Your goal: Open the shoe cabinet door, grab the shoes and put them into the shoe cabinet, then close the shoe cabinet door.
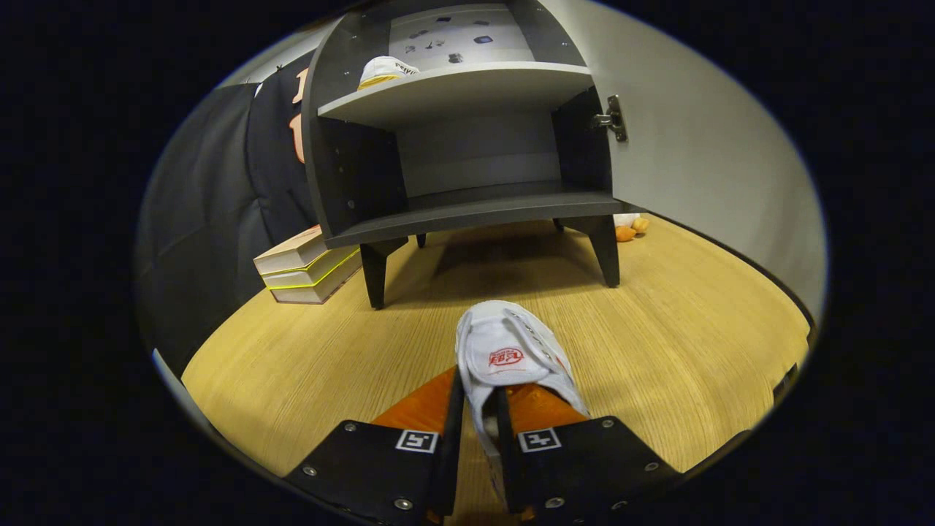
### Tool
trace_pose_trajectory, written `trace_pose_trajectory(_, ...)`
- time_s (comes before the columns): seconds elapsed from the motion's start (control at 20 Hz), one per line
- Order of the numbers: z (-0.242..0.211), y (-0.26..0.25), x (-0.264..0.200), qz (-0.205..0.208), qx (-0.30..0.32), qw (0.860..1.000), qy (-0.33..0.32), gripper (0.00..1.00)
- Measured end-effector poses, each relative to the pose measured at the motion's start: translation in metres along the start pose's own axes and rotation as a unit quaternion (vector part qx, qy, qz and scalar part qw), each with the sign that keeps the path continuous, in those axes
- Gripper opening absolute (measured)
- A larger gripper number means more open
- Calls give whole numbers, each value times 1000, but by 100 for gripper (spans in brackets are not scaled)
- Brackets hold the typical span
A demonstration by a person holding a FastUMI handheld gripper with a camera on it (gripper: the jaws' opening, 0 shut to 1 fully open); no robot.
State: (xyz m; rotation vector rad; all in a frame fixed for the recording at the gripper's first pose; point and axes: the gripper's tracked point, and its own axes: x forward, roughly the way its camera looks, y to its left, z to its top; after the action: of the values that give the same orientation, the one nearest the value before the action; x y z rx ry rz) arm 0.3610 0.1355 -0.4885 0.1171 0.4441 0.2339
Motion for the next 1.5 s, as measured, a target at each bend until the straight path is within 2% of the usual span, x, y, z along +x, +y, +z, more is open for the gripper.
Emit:
trace_pose_trajectory(0.15, -2, 6, 11, 17, 2, 1000, 12, 10)
trace_pose_trajectory(0.25, 2, 9, 14, 18, 2, 1000, 12, 3)
trace_pose_trajectory(0.6, 37, 6, -1, 11, 8, 1000, 7, 2)
trace_pose_trajectory(0.8, 73, 10, -25, 7, 19, 1000, -3, 3)
trace_pose_trajectory(1.15, 168, 24, -84, 17, 27, 999, -36, 3)
trace_pose_trajectory(1.5, 262, 37, -127, 26, 16, 995, -100, 2)
